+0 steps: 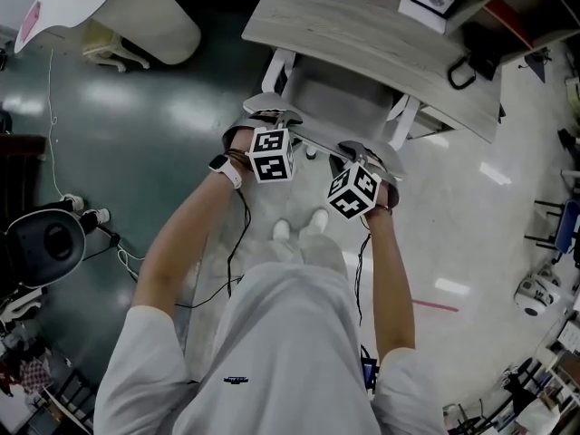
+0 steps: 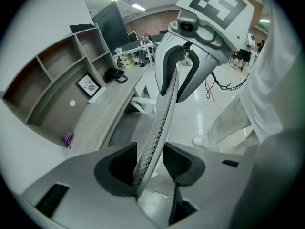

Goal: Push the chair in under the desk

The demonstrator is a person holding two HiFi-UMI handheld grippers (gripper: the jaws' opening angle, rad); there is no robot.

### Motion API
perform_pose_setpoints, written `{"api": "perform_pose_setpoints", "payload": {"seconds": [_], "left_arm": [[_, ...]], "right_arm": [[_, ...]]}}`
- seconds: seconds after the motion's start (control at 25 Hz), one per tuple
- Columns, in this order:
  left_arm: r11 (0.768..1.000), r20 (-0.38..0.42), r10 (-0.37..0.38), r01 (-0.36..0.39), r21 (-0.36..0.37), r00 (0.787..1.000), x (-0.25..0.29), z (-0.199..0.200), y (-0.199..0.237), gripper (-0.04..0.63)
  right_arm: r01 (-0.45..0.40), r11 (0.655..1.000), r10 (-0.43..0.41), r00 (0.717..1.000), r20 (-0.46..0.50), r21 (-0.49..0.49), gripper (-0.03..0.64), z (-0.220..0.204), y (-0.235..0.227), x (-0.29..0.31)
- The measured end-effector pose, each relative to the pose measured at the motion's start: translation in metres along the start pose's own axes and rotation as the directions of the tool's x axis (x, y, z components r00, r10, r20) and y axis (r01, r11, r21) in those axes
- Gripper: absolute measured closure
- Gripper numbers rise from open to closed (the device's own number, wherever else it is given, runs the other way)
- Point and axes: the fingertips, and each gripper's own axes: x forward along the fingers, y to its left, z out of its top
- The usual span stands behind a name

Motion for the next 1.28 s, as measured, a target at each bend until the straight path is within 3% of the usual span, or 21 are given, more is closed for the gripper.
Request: {"api": "perform_pose_setpoints", "payload": {"seconds": [0.52,0.76,1.28], "left_arm": [[0.999,0.007,0.046,-0.046,-0.029,0.999,0.021,0.025,0.033,0.423],[0.996,0.015,0.083,-0.083,-0.032,0.996,0.032,0.038,0.059,0.425],[0.993,0.015,0.107,-0.106,-0.055,0.994,0.06,0.066,0.114,0.426]], "right_arm": [[0.036,0.999,-0.036,0.999,-0.003,-0.02,0.494,-0.011,-0.049,0.008],[0.015,1.0,-0.015,1.0,0.006,-0.025,0.491,-0.013,-0.08,0.015],[0.061,0.997,-0.061,0.998,0.014,-0.043,0.483,-0.018,-0.151,0.032]]}}
